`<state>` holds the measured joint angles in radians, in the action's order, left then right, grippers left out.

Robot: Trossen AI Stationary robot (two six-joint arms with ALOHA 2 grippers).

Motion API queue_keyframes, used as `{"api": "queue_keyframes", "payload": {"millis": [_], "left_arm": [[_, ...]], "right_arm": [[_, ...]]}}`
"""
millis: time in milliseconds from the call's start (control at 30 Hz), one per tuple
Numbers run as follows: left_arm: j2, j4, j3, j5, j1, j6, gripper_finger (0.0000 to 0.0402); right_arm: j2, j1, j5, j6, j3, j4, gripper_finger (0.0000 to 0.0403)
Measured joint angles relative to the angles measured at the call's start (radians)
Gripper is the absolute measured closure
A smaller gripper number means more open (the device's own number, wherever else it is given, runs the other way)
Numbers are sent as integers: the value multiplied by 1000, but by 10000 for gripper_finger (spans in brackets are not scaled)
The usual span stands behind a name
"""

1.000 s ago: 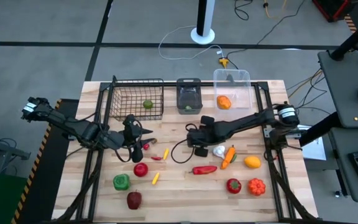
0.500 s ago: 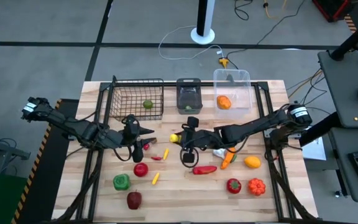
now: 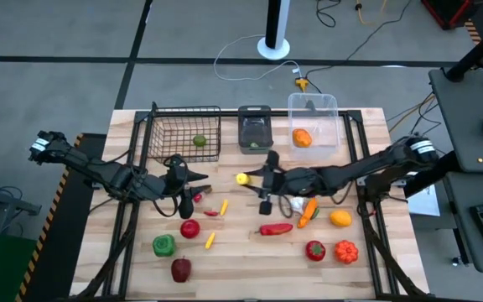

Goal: Sort produce into baskets
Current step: Put the corn into the transparent bin

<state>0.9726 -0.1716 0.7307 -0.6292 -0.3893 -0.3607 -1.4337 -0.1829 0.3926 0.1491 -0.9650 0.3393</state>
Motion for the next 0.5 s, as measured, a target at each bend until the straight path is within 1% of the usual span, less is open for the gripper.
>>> {"api": "queue_keyframes", "payload": {"millis": [100, 167, 267, 400, 500], "left_arm": [[0, 1, 0, -29, 0, 0, 270], [0, 4, 0, -41, 0, 0, 270], [0, 3, 0, -43, 0, 1, 270], [0, 0, 0, -43, 0, 8, 270], [0, 0, 0, -43, 0, 10, 270]], "right_arm": [[90, 0, 3, 0, 59, 12, 271], [160, 0, 33, 1, 88, 12, 271], [272, 0, 116, 3, 125, 10, 271], [414, 16, 264, -3, 177, -3, 271], [498, 48, 316, -55, 204, -65, 271]]}}
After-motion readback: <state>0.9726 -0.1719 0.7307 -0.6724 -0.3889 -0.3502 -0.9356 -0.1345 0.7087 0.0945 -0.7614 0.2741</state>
